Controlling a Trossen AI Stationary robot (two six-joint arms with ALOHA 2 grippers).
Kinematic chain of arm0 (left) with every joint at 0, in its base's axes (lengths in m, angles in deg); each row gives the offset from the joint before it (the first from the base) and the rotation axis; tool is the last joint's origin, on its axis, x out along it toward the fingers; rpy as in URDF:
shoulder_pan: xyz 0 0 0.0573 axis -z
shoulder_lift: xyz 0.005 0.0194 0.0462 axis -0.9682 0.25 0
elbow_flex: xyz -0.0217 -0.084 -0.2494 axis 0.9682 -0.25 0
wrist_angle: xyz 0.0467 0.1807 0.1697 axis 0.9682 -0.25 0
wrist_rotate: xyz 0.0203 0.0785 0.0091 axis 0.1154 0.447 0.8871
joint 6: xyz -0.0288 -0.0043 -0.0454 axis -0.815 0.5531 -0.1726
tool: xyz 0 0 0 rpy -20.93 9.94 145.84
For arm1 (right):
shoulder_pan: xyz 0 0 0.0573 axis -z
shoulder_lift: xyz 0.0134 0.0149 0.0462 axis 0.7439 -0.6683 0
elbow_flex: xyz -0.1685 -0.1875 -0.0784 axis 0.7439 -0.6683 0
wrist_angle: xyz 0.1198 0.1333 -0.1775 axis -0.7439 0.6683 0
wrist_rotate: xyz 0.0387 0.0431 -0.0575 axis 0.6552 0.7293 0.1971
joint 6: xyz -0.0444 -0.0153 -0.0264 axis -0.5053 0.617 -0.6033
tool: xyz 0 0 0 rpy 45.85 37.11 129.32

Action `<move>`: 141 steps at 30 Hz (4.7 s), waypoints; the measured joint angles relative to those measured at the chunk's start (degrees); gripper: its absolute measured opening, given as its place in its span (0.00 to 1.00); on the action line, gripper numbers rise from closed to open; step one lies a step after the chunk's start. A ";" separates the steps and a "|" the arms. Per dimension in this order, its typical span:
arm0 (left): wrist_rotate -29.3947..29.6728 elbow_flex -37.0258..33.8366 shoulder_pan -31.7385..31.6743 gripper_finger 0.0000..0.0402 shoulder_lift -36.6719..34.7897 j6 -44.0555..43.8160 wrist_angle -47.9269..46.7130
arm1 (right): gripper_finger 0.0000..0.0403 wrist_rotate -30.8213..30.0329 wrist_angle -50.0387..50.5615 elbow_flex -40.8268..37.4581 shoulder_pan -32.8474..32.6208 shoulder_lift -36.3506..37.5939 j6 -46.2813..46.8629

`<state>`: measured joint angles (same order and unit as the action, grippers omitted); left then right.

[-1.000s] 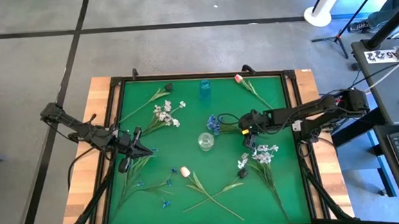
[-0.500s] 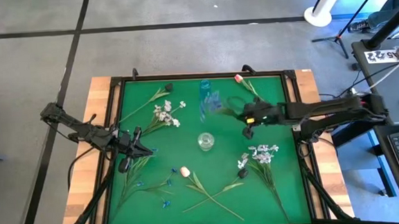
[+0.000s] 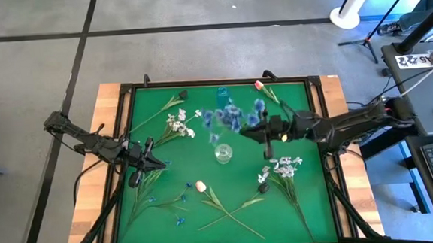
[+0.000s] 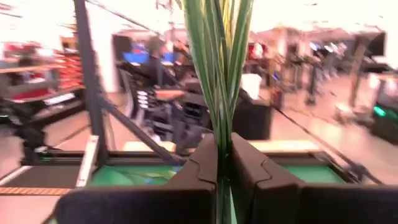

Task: Sort flowers into vase by color
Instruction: Put the blue flowers into the transparent vase

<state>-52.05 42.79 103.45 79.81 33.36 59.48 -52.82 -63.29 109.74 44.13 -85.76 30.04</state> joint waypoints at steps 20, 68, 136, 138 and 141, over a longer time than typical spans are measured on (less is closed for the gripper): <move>-0.01 0.00 0.00 0.03 0.01 0.00 -0.02 | 0.03 1.15 -47.01 1.65 2.91 -36.88 1.31; -0.02 0.00 0.00 0.03 -0.01 0.01 -0.04 | 0.49 4.74 -9.62 4.59 2.83 -23.51 2.54; 1.58 47.41 0.12 0.04 35.03 -39.61 -59.09 | 0.49 -15.26 37.30 4.59 -20.05 4.13 5.31; -5.09 49.03 0.92 0.04 39.64 -46.34 -65.55 | 0.49 -15.26 37.41 4.59 -20.05 4.13 5.28; -13.97 49.33 2.88 0.06 45.18 -54.79 -71.29 | 0.49 -15.26 37.41 4.59 -20.05 4.13 4.90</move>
<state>-66.02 92.12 106.32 124.99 -21.43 -11.81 -68.08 -25.88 114.33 24.07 -81.63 34.93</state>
